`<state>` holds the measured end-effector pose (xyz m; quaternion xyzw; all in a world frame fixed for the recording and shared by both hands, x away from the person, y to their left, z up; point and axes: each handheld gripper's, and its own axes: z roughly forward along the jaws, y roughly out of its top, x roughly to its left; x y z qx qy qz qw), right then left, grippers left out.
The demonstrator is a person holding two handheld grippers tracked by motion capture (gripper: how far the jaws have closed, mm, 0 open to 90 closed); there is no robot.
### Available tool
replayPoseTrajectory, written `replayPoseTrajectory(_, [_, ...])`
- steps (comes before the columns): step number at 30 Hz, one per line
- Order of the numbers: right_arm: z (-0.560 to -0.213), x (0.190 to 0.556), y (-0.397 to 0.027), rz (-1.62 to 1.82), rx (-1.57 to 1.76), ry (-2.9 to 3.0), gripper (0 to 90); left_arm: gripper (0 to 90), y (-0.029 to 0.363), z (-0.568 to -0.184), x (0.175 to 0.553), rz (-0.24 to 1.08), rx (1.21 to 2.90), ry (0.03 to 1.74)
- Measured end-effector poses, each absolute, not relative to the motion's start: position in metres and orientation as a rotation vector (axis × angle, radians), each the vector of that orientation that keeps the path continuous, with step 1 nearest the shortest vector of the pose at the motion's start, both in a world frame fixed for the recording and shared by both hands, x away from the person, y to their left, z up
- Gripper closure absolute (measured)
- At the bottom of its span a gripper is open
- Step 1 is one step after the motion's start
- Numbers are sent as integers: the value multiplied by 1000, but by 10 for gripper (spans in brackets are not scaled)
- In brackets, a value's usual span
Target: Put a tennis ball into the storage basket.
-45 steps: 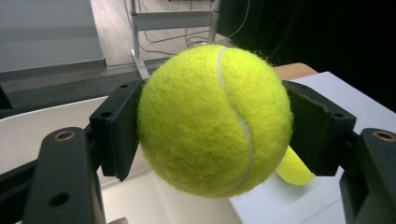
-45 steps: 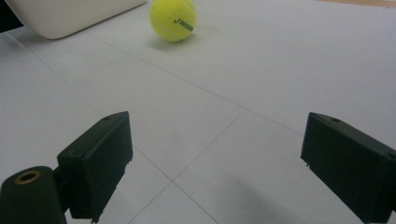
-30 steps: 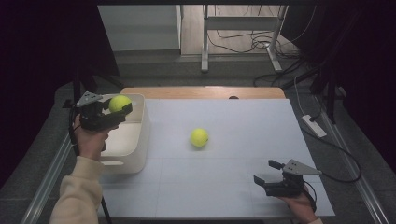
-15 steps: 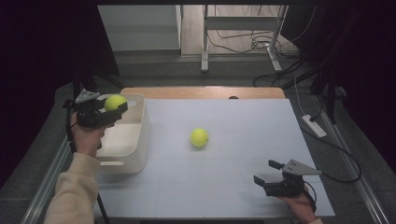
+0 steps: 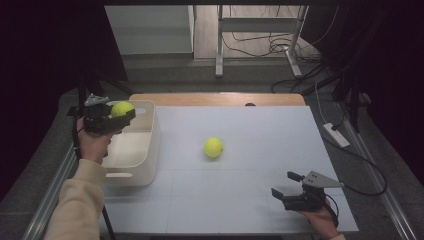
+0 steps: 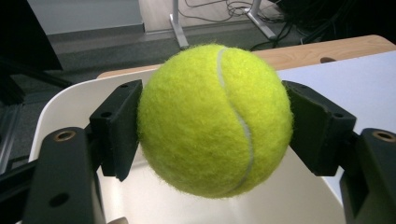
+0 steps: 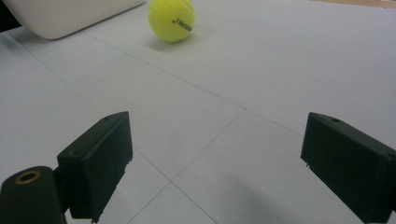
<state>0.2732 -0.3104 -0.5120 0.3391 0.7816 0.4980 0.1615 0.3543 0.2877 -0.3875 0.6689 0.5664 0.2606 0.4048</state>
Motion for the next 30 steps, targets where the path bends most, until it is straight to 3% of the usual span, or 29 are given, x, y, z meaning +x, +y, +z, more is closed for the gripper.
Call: replayPoseTrajectory(30, [-513,274,-311,1423,974,2230,89,267,297,-407,382,587,1781,1577])
